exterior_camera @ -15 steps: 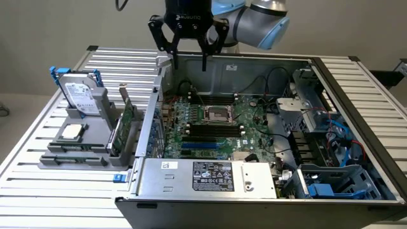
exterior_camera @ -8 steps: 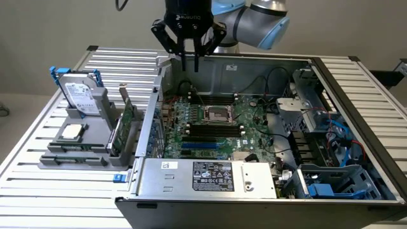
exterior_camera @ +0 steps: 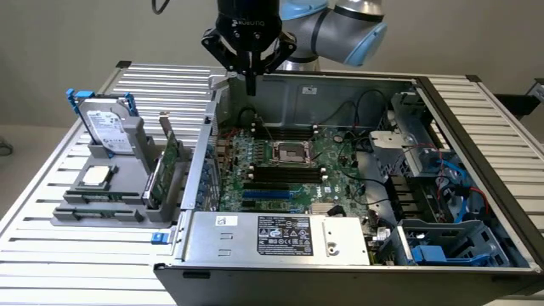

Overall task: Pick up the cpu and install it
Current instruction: 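Reach for the cpu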

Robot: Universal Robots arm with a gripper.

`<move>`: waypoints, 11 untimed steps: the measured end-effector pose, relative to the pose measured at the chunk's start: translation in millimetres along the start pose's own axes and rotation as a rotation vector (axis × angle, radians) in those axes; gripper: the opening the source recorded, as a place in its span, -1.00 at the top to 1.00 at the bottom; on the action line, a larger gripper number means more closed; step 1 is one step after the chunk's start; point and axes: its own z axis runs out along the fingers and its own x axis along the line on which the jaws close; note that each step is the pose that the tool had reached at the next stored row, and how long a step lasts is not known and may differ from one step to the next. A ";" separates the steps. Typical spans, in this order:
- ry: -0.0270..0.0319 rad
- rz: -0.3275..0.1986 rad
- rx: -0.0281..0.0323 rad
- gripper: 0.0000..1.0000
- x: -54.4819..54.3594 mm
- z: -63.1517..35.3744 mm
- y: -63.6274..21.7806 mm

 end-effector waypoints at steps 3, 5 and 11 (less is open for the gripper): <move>0.0224 0.001 0.0017 0.79 8.7 0.0 0.8; 0.0352 0.002 0.0028 0.79 15.9 0.1 1.3; 0.0558 0.003 0.0041 0.79 41.0 0.8 2.4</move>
